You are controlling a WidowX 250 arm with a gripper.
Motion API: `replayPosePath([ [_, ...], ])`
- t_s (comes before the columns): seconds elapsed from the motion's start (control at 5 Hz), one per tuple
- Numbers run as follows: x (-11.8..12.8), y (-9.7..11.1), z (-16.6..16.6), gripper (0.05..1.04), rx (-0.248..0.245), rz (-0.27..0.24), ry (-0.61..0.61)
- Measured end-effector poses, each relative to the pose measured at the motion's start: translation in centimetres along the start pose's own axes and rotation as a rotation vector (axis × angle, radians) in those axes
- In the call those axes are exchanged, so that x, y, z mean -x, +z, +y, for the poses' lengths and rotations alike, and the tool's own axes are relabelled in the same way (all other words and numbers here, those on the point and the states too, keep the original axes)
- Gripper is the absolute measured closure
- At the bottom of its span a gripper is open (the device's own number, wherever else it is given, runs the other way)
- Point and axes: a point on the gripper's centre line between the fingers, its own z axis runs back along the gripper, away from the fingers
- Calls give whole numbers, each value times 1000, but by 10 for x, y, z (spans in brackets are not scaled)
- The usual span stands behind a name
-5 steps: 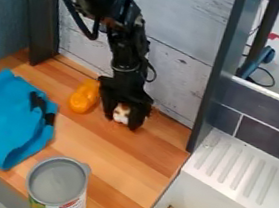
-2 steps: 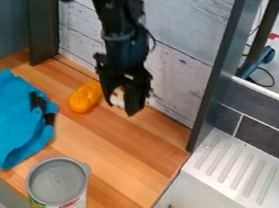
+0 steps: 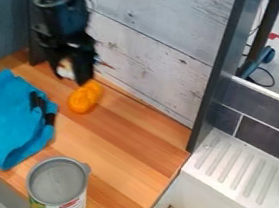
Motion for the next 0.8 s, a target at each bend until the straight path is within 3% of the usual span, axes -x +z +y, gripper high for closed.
replayPosePath([
  [0.4, -34, -15, 61, 425, -8, -21, 121],
  [0.6, -47, -35, 86, 425, -10, 4, 165],
  [0.8, -50, -53, 102, 425, -22, 63, 196],
])
